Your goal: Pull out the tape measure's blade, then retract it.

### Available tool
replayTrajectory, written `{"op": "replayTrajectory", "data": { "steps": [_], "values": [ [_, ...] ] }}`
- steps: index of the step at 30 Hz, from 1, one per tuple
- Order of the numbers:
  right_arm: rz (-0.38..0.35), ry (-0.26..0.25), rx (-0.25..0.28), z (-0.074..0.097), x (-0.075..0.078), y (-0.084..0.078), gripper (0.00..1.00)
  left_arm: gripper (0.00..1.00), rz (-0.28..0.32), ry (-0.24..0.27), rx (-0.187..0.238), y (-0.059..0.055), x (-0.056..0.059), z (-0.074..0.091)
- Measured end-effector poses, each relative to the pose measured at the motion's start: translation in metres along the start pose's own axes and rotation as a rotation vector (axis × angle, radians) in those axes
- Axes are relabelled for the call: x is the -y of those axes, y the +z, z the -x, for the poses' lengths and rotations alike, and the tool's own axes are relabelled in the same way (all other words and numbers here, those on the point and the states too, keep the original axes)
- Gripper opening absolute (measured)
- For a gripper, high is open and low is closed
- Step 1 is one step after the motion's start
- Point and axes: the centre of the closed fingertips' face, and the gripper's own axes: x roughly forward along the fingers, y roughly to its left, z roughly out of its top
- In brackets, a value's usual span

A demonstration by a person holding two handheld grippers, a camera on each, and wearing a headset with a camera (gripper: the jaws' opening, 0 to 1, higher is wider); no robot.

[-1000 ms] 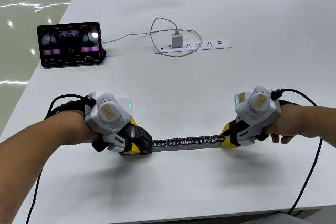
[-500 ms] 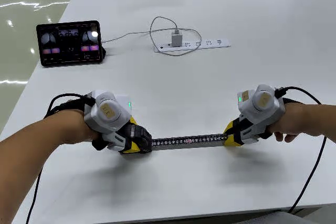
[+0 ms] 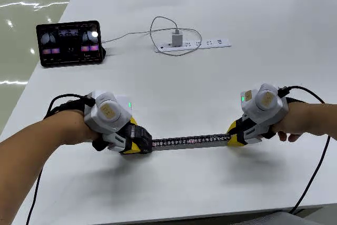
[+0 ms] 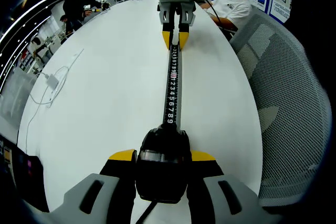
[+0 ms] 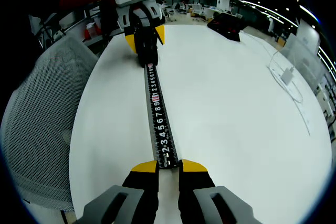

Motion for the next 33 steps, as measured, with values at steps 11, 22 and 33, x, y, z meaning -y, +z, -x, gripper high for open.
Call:
{"op": "replayTrajectory", "data": {
  "steps": [11,22,33],
  "values": [
    [-0.012,-0.006,-0.004,0.003,0.003,-0.007,0.10,0.32,0.001,0.000,0.000,0.000,0.000,0.000],
    [-0.022,-0.011,-0.003,0.007,0.005,-0.012,0.10,0.32,0.003,-0.002,0.001,0.000,0.000,0.000],
    [-0.024,-0.015,-0.003,0.010,0.006,-0.016,0.10,0.32,0.003,0.001,-0.002,-0.001,0.000,0.000]
  ]
}}
